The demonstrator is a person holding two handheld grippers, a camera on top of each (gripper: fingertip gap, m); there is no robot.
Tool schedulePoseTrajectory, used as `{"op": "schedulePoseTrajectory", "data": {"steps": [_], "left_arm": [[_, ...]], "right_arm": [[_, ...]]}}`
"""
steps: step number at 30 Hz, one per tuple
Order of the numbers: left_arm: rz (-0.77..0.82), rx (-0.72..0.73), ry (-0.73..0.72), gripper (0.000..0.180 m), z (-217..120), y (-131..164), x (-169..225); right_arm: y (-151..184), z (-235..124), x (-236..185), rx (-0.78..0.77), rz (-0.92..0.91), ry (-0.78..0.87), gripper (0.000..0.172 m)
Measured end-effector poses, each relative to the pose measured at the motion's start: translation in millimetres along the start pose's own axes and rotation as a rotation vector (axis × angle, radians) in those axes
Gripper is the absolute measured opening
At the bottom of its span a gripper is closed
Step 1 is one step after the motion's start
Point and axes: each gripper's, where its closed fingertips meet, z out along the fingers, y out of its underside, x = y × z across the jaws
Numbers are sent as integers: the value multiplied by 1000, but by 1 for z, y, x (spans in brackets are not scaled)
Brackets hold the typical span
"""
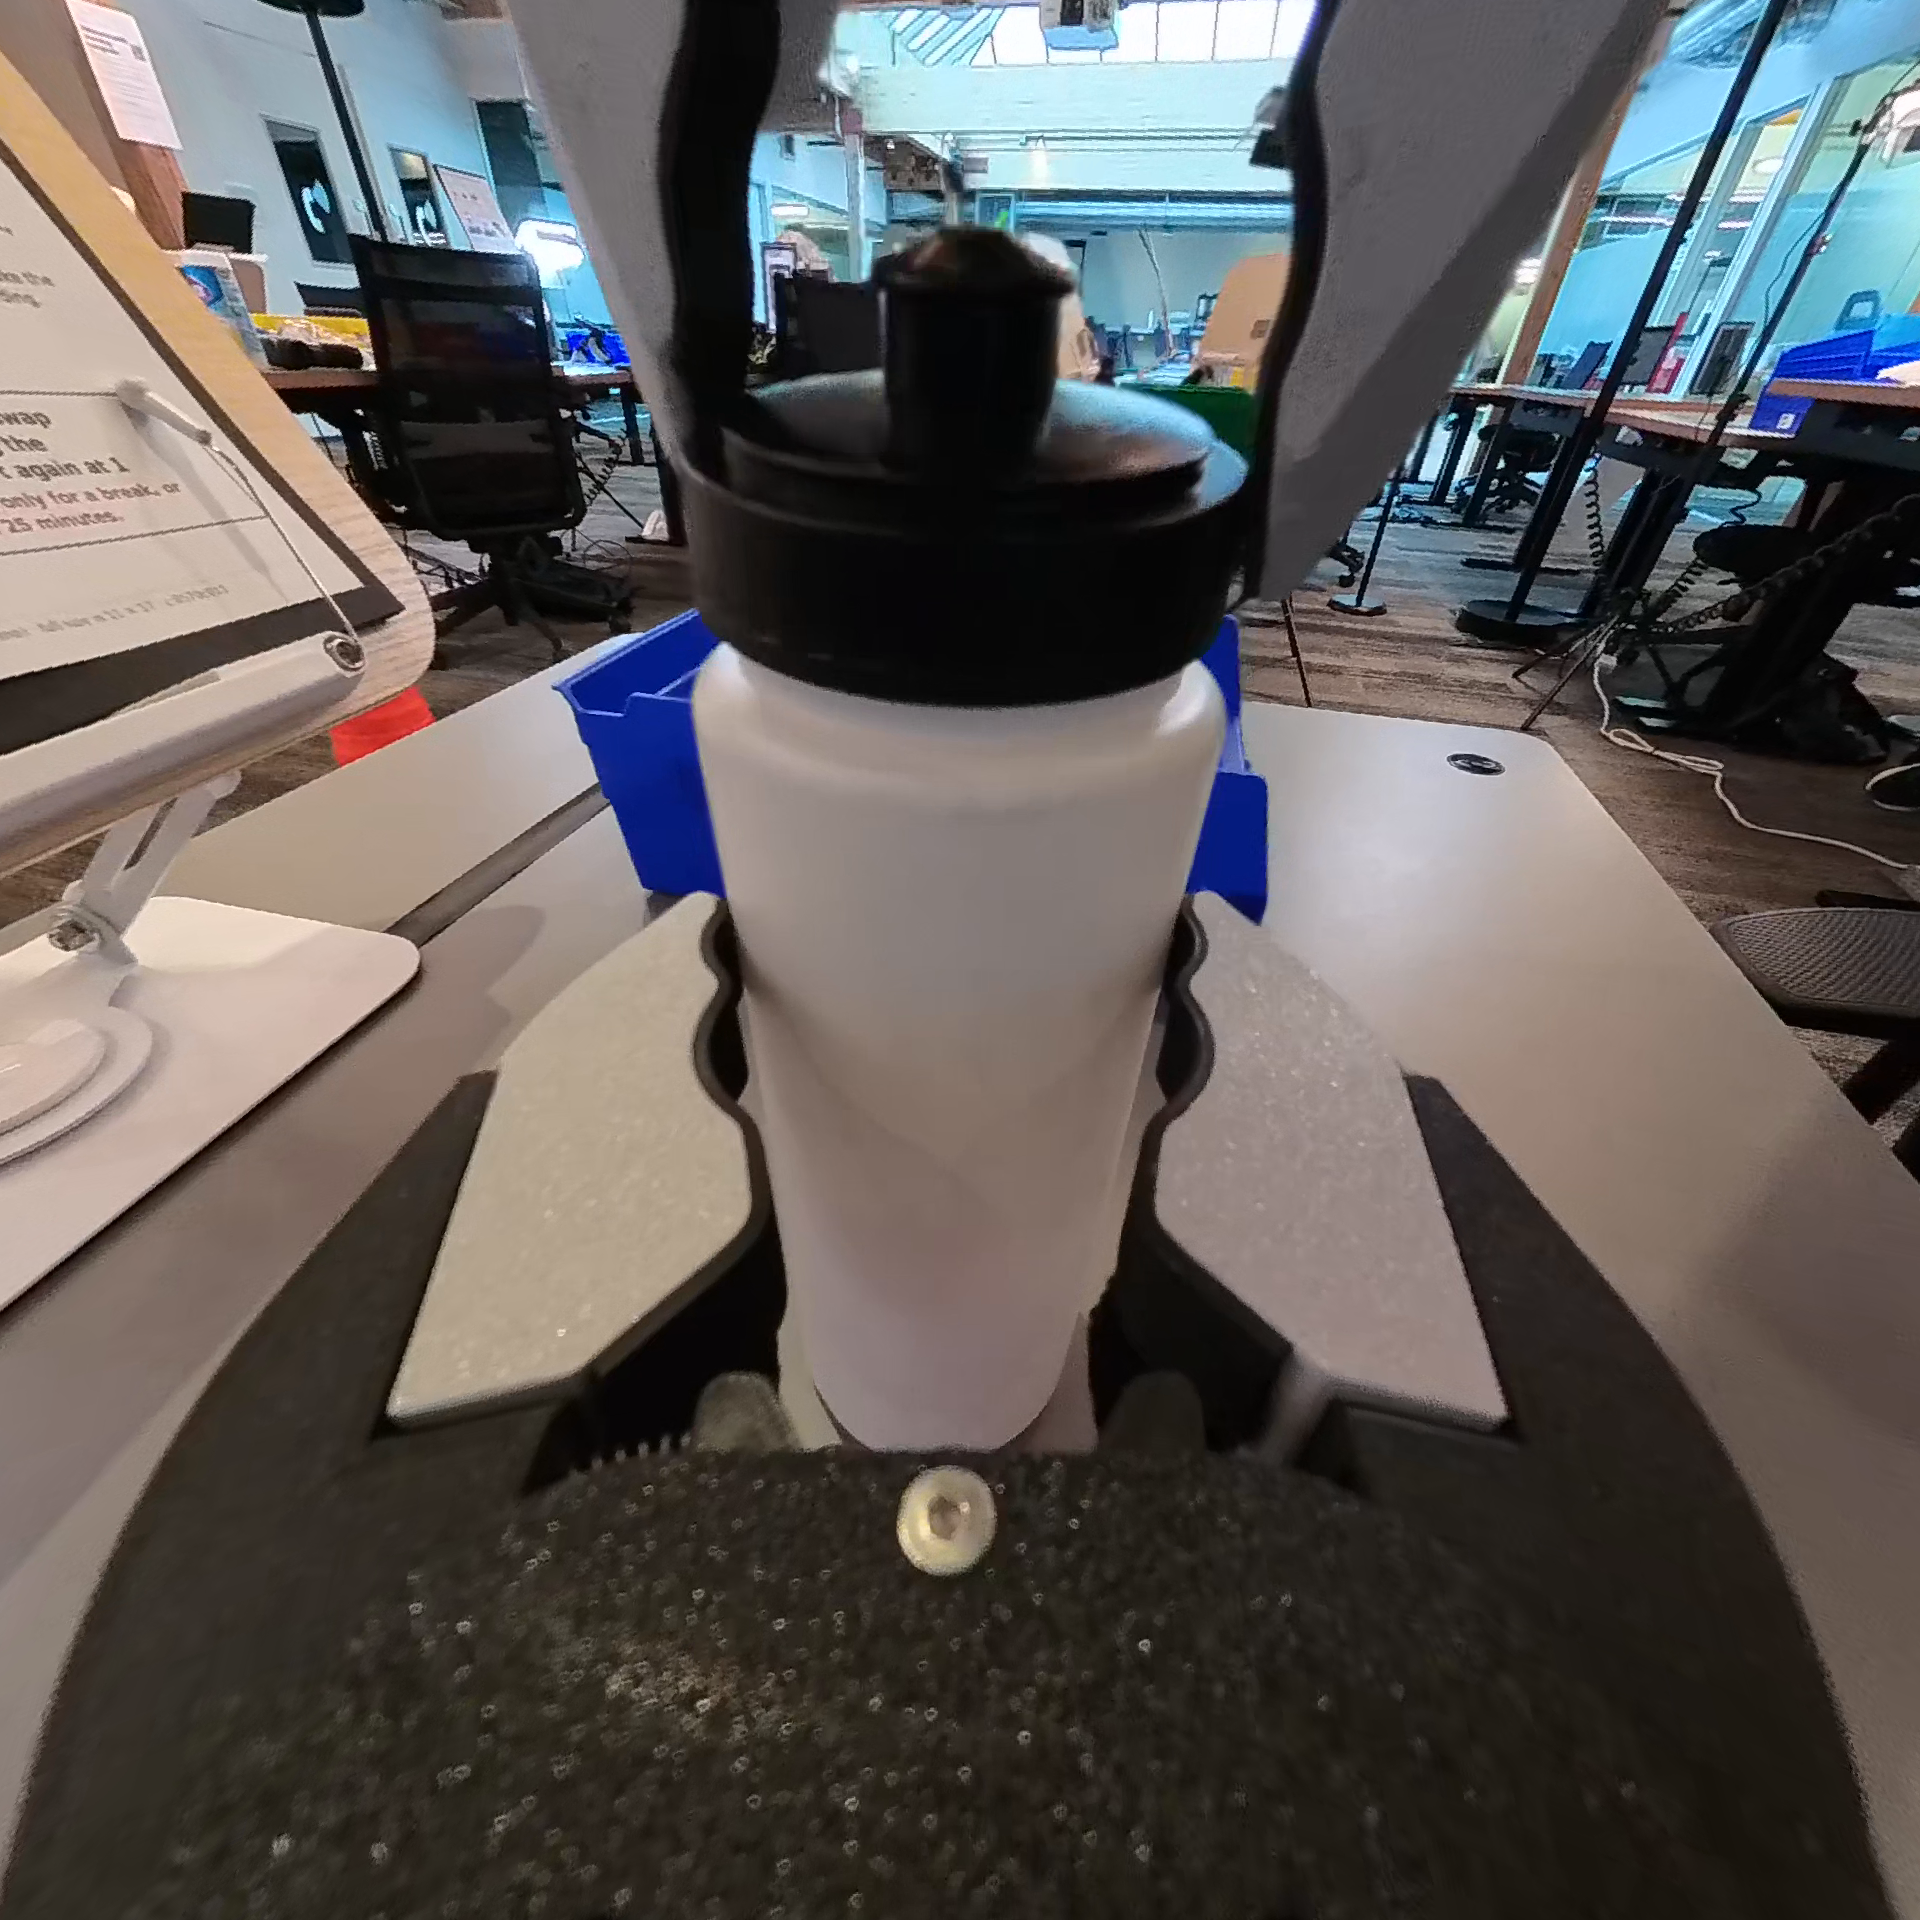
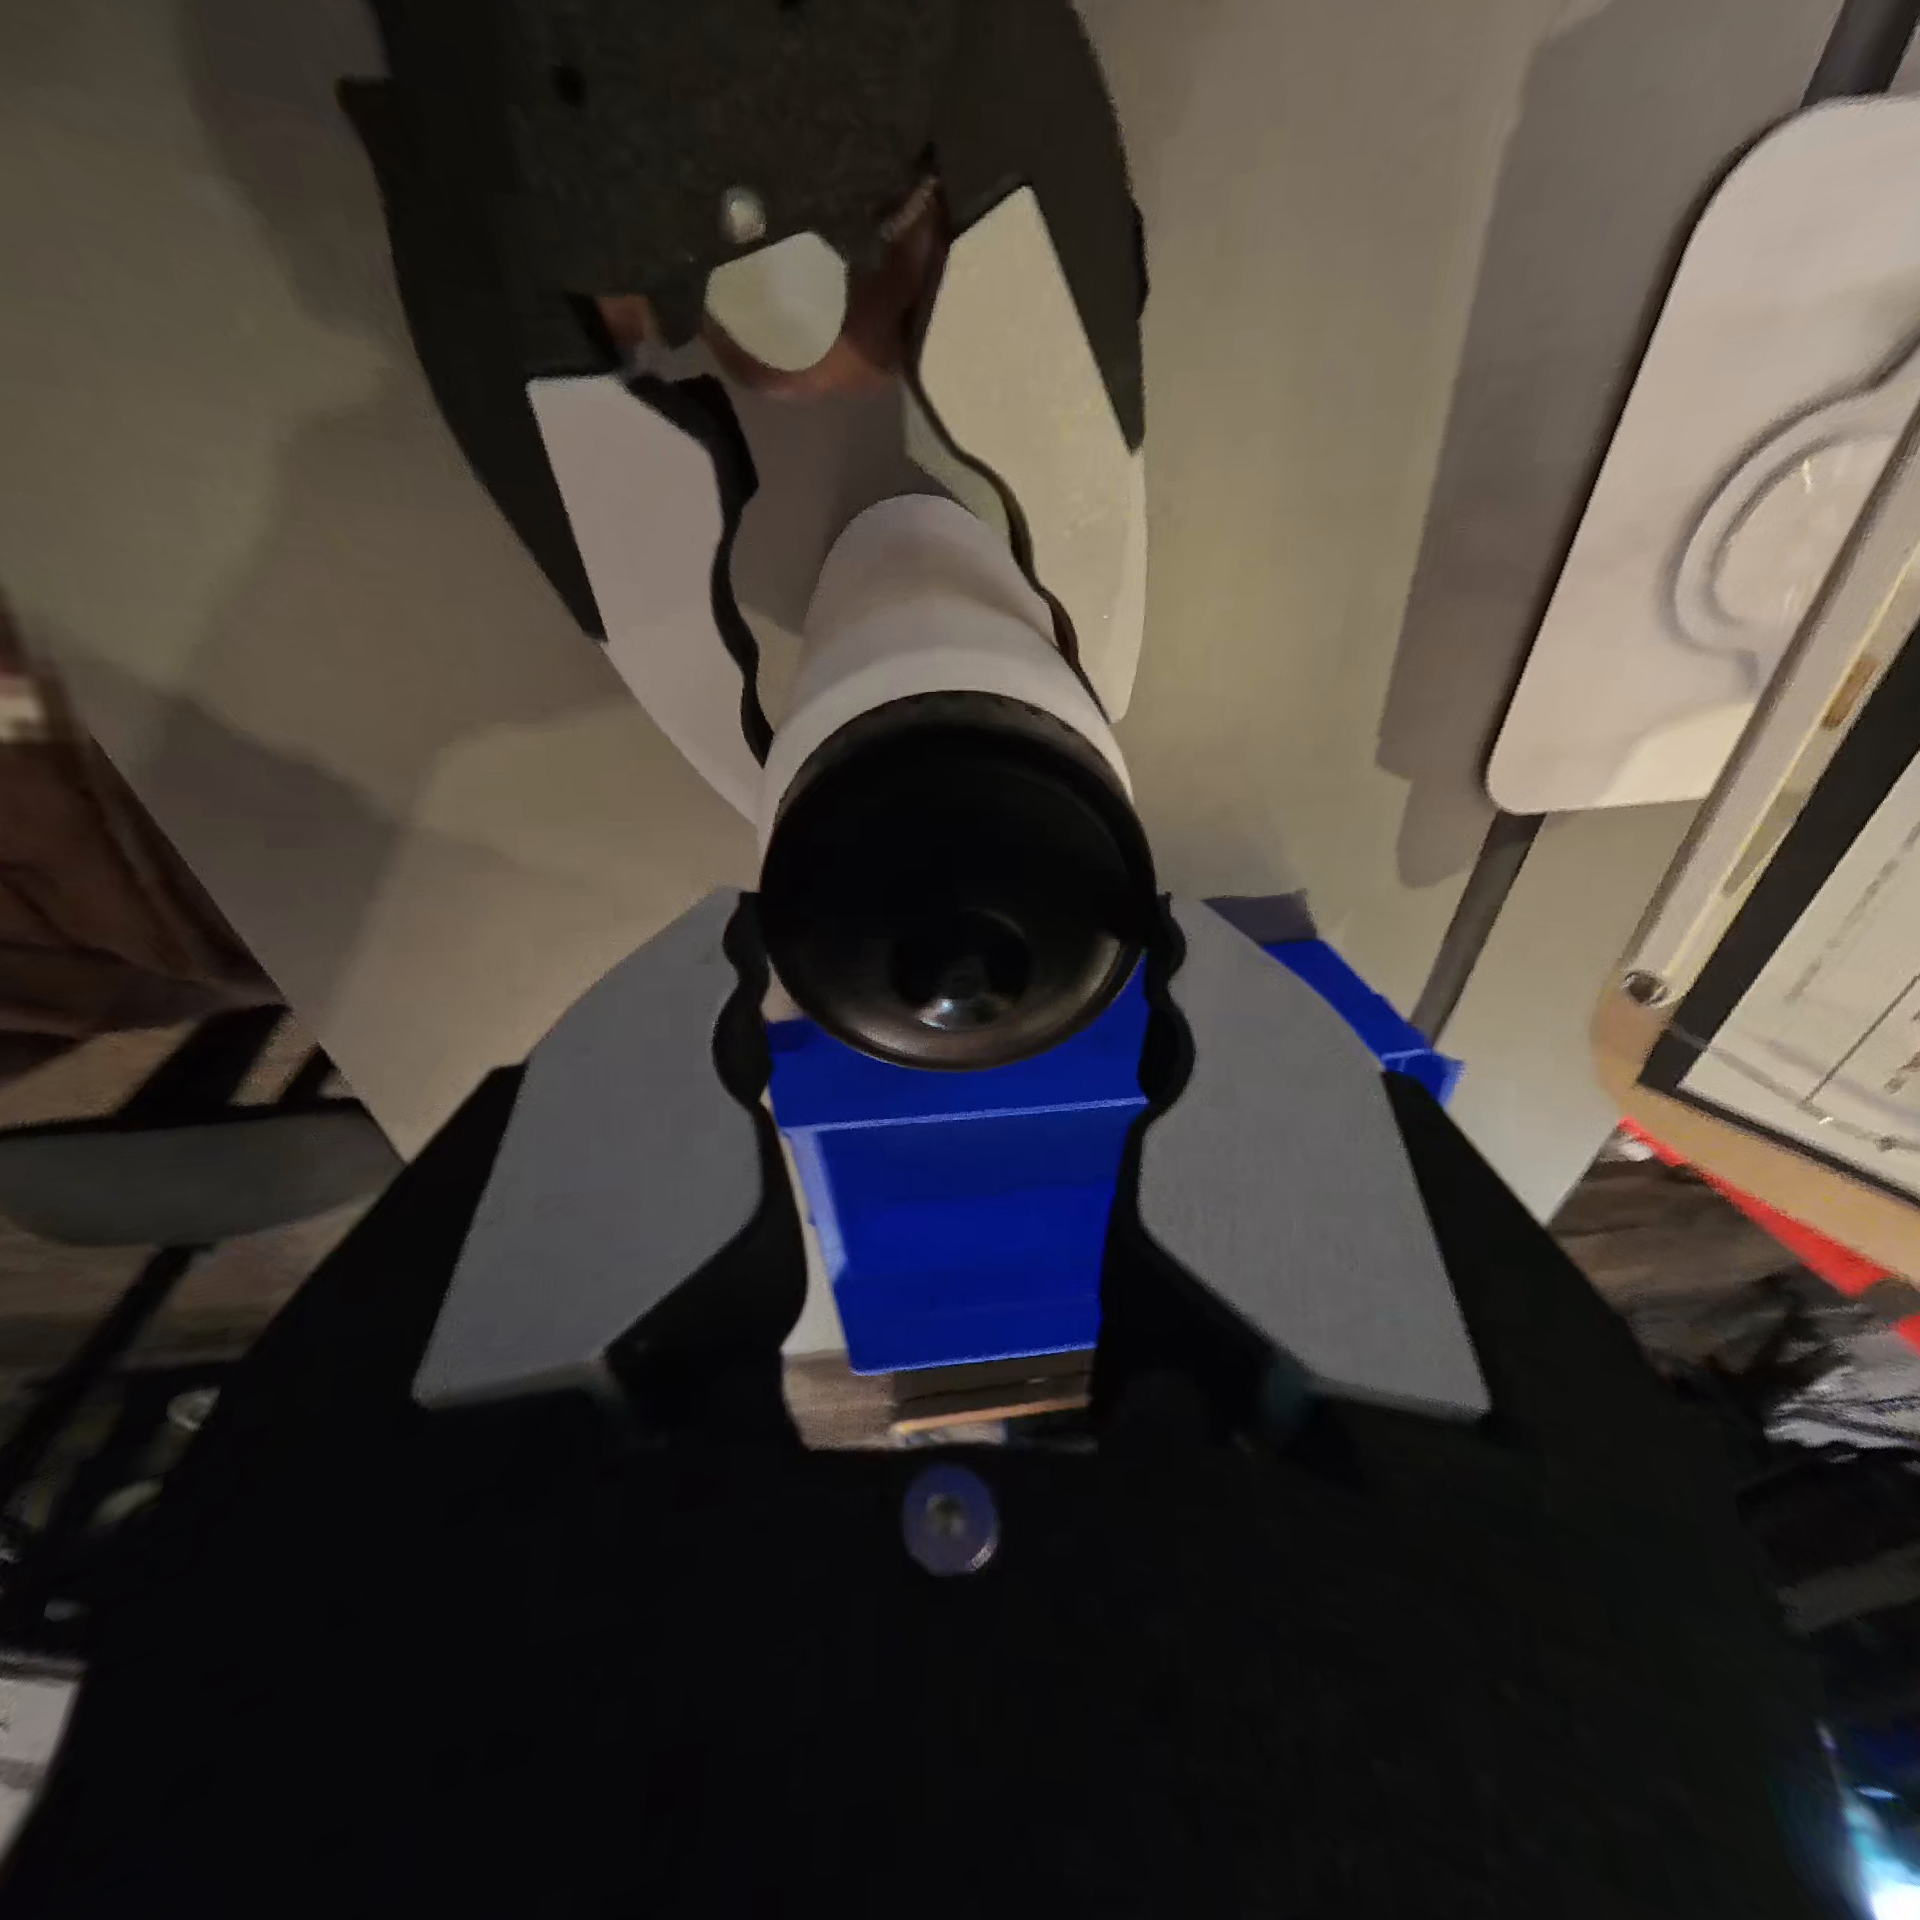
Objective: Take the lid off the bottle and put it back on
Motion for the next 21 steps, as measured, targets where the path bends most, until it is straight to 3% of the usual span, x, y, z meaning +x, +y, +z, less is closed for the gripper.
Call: {"op": "schedulePoseTrajectory", "data": {"steps": [3, 7, 11, 21], "left_arm": [[-3, 3, 14, 78, 2, 0, 2], [-22, 18, 22, 78, -1, -1, 0], [-29, 29, 30, 78, -3, -1, -1], [2, 1, 30, 78, 1, 0, 5]], "right_arm": [[2, 0, 0, -14, -165, 4, 70], [-3, -4, 3, 112, -334, -9, 70], [-9, -16, 6, 220, -288, -45, 70], [2, -9, -3, 155, -255, -87, 69]]}}
